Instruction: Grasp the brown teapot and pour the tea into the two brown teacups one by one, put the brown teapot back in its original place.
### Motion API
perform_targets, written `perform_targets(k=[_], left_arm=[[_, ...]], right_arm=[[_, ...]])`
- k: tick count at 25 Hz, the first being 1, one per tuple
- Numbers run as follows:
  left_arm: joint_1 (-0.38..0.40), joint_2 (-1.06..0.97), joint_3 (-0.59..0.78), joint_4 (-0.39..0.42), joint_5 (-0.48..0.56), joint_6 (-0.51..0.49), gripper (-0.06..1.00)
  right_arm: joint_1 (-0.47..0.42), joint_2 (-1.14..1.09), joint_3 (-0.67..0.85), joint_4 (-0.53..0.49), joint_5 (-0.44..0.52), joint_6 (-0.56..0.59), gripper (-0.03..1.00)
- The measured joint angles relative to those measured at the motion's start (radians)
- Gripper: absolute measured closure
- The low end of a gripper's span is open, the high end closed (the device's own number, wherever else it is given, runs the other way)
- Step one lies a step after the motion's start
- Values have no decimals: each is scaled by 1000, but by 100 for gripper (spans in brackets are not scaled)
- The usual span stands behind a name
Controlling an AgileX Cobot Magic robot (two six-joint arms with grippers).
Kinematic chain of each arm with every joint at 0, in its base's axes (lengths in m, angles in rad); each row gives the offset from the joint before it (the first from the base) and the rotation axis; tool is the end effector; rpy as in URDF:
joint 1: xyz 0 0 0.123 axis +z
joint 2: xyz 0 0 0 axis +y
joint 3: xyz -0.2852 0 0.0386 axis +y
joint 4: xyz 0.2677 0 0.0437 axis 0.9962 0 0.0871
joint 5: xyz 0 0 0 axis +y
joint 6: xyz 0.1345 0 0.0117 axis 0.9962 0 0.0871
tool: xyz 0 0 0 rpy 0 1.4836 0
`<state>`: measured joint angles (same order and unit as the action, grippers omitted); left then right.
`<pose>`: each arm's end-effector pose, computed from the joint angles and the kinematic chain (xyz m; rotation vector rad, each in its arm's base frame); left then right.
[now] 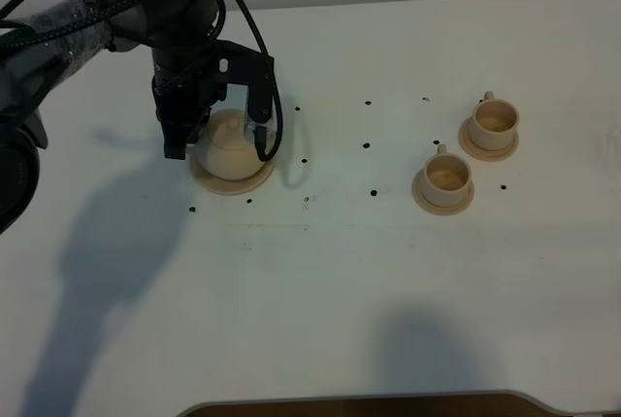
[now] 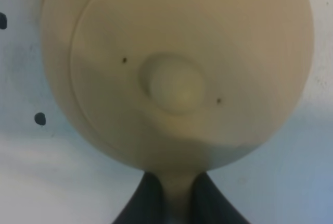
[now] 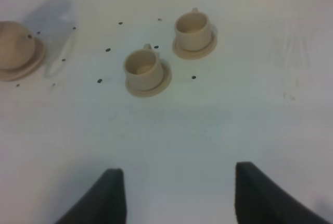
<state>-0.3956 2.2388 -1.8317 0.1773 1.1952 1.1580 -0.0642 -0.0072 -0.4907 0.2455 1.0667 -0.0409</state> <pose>0.4498 -0.1638 0.1242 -2.2529 -2.1572 -0.2742 0.0483 0.0257 0.2662 0.0118 2.0354 0.2282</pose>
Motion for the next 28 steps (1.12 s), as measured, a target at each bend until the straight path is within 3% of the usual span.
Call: perform_targets(k=[11, 22, 28], left_arm=[[6, -69, -9, -99, -75, -118, 80], [-147, -45, -10, -113, -314, -333, 80], [-188, -6, -10, -129, -421, -419, 80]], right_arm=[[0, 0, 0, 0, 0, 0, 49], [0, 0, 0, 1, 0, 0, 49], [0, 0, 0, 1, 0, 0, 49]])
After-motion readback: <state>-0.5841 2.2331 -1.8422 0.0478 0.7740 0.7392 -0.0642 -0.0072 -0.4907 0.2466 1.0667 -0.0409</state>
